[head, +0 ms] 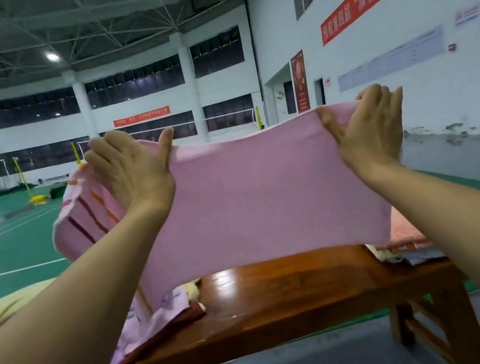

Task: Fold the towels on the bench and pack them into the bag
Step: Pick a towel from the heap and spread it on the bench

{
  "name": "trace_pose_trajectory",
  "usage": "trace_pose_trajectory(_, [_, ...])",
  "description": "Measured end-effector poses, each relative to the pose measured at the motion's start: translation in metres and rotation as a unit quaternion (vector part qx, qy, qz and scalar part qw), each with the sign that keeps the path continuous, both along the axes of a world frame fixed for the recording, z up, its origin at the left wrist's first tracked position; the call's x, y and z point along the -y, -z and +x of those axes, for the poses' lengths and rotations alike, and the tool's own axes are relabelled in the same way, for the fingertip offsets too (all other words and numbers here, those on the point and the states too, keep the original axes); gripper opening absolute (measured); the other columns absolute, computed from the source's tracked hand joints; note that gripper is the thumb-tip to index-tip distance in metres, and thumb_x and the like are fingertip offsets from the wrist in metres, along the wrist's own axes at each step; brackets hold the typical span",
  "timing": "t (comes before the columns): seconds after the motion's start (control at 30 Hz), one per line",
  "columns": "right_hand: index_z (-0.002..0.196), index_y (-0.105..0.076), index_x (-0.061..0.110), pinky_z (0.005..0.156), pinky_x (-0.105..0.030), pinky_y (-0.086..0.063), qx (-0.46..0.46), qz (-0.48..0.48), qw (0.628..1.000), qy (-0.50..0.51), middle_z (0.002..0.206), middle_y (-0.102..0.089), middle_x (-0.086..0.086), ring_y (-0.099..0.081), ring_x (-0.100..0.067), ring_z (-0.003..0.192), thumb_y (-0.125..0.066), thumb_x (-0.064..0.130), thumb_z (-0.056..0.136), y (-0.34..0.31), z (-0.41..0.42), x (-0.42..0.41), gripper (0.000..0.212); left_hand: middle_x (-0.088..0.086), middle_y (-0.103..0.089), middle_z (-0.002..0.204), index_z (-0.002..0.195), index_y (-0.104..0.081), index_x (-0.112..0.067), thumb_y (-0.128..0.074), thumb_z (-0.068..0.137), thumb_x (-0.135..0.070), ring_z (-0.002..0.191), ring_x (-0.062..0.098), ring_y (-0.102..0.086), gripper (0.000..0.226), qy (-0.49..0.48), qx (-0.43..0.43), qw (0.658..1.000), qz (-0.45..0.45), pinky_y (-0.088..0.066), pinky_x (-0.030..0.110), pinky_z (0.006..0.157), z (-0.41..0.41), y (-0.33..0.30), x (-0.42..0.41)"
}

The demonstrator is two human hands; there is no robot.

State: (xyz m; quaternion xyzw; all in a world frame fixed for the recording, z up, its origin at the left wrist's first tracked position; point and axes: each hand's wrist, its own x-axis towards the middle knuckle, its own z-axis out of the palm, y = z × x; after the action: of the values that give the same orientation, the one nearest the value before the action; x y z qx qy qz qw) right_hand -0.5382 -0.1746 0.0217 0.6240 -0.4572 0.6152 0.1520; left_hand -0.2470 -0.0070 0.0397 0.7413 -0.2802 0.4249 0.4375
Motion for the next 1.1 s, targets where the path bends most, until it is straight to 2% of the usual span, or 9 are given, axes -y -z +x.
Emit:
trace_pose_trajectory(0.1, [0.109, -0.047, 0.001, 0.121, -0.052, -0.021, -0.008, 0.015, 1.0, -0.019, 0.107, -0.054, -0.02, -0.047, -0.039, 0.113, -0.038, 0.079, 0.09, 0.01, -0.002, 0.001, 0.081, 0.022, -0.042, 0.126, 0.114, -0.044, -0.002, -0.036, 0.092, -0.077, 0.117, 0.039, -0.039, 0.078, -0.002, -0.004, 1.0, 0.006, -0.026, 0.048, 0.102, 0.006, 0.013, 0.0])
trace_pose_trajectory(0.23, [0.11, -0.048, -0.001, 0.107, -0.057, -0.037, -0.035, 0.054, 0.996, -0.057, 0.111, -0.055, -0.022, -0.045, -0.039, 0.115, -0.048, 0.072, 0.089, 0.023, 0.0, 0.002, 0.076, 0.026, -0.042, 0.126, 0.117, -0.044, 0.001, -0.028, 0.094, -0.077, 0.117, 0.039, -0.037, 0.083, 0.029, -0.035, 0.996, 0.073, -0.021, 0.05, 0.104, 0.022, 0.027, 0.008])
trace_pose_trajectory(0.33, [0.107, -0.049, -0.001, 0.099, -0.054, -0.041, -0.058, 0.08, 0.993, -0.059, 0.108, -0.055, -0.021, -0.045, -0.038, 0.107, -0.047, 0.073, 0.089, 0.033, 0.008, 0.018, 0.076, 0.025, -0.041, 0.123, 0.114, -0.043, 0.0, -0.021, 0.092, -0.076, 0.114, 0.038, -0.035, 0.083, 0.07, -0.057, 0.99, 0.106, -0.023, 0.049, 0.101, 0.038, 0.038, 0.023])
trace_pose_trajectory(0.43, [0.107, -0.048, 0.001, 0.088, -0.051, -0.043, -0.069, 0.115, 0.989, -0.059, 0.108, -0.054, -0.02, -0.044, -0.035, 0.105, -0.045, 0.075, 0.088, 0.044, 0.019, 0.04, 0.076, 0.023, -0.04, 0.12, 0.11, -0.043, -0.001, -0.026, 0.096, -0.07, 0.112, 0.036, -0.034, 0.073, 0.089, -0.054, 0.984, 0.147, -0.024, 0.048, 0.1, 0.051, 0.05, 0.035])
trace_pose_trajectory(0.57, [0.112, -0.047, 0.0, 0.082, -0.045, -0.041, -0.075, 0.141, 0.985, -0.064, 0.111, -0.054, -0.018, -0.044, -0.033, 0.106, -0.044, 0.078, 0.087, 0.051, 0.038, 0.076, 0.081, 0.013, -0.033, 0.109, 0.1, -0.034, -0.009, -0.018, 0.089, -0.076, 0.1, 0.028, -0.026, 0.07, 0.091, -0.061, 0.976, 0.187, -0.029, 0.046, 0.095, 0.074, 0.059, 0.06])
trace_pose_trajectory(0.7, [0.108, -0.047, 0.003, 0.079, -0.046, -0.043, -0.082, 0.156, 0.982, -0.072, 0.106, -0.053, -0.016, -0.044, -0.031, 0.102, -0.043, 0.08, 0.084, 0.045, 0.06, 0.106, 0.081, 0.018, -0.038, 0.116, 0.107, -0.04, -0.005, -0.029, 0.096, -0.071, 0.108, 0.033, -0.033, 0.068, 0.099, -0.084, 0.974, 0.188, -0.03, 0.048, 0.099, 0.091, 0.054, 0.09])
trace_pose_trajectory(0.83, [0.109, -0.048, 0.002, 0.081, -0.046, -0.042, -0.08, 0.151, 0.982, -0.074, 0.108, -0.053, -0.017, -0.044, -0.032, 0.104, -0.041, 0.08, 0.086, 0.027, 0.076, 0.129, 0.082, 0.014, -0.034, 0.111, 0.102, -0.035, -0.008, -0.029, 0.098, -0.068, 0.109, 0.034, -0.033, 0.061, 0.106, -0.061, 0.977, 0.177, -0.029, 0.049, 0.1, 0.104, 0.027, 0.108])
trace_pose_trajectory(0.97, [0.11, -0.047, 0.003, 0.074, -0.039, -0.039, -0.073, 0.142, 0.984, -0.077, 0.107, -0.052, -0.014, -0.045, -0.031, 0.104, -0.039, 0.082, 0.085, 0.018, 0.076, 0.135, 0.083, 0.018, -0.037, 0.118, 0.111, -0.041, -0.004, -0.031, 0.097, -0.069, 0.113, 0.035, -0.032, 0.068, 0.116, -0.053, 0.977, 0.171, -0.029, 0.049, 0.101, 0.11, 0.009, 0.111])
trace_pose_trajectory(1.1, [0.103, -0.043, 0.008, 0.073, -0.039, -0.04, -0.063, 0.164, 0.981, -0.087, 0.1, -0.043, -0.008, -0.041, -0.026, 0.097, -0.039, 0.082, 0.085, 0.043, 0.062, 0.113, 0.076, 0.014, -0.034, 0.107, 0.107, -0.042, -0.004, -0.034, 0.1, -0.063, 0.103, 0.03, -0.031, 0.06, 0.133, -0.03, 0.979, 0.149, -0.027, 0.047, 0.097, 0.094, 0.033, 0.087])
